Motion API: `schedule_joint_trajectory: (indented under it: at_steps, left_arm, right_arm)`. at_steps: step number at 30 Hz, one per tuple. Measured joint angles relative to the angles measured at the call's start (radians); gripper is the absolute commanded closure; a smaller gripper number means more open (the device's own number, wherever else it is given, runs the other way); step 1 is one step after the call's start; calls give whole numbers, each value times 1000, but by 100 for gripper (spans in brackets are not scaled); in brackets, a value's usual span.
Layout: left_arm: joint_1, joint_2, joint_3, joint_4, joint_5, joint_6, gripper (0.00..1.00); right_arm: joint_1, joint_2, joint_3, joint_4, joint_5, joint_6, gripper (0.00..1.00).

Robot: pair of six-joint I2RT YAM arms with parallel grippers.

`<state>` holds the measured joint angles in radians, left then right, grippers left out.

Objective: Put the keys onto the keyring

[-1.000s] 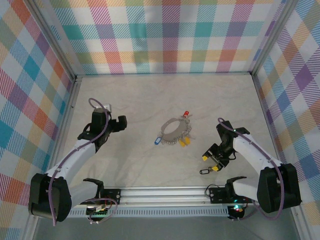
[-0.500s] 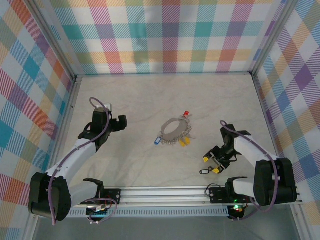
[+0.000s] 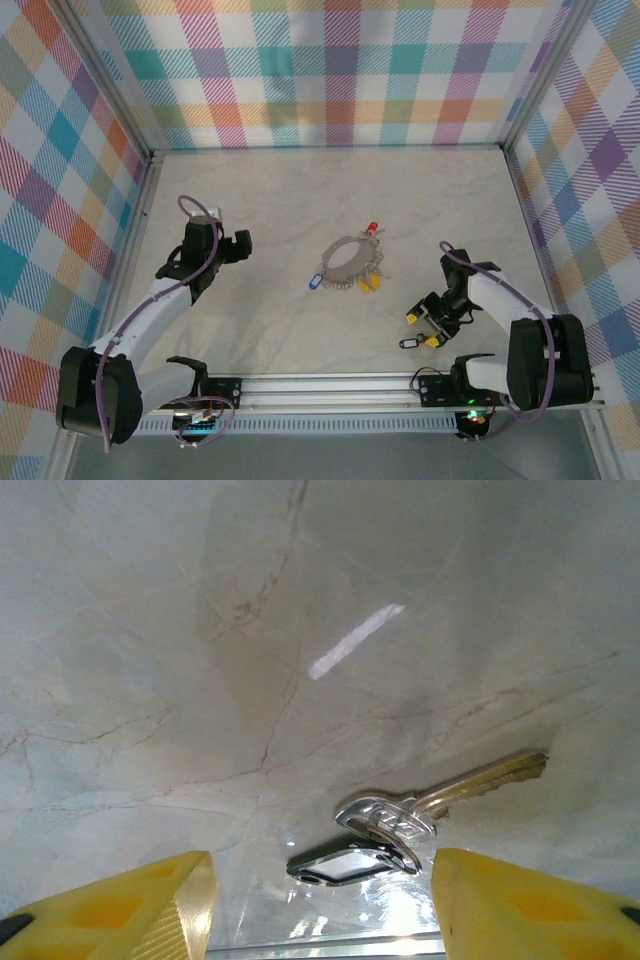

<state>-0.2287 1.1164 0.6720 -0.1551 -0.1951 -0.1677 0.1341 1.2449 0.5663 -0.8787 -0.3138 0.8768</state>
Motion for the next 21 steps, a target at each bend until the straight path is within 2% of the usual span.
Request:
schedule_joint_trajectory:
  at_steps: [7, 21]
  left_arm:
    - [0, -33, 1, -34, -1, -5, 0]
    - [0, -42, 8, -62, -12, 0, 0]
  right_arm:
    - [52, -51, -37, 82, 29, 110, 41]
    - [206, 171, 87, 161, -2, 182, 37]
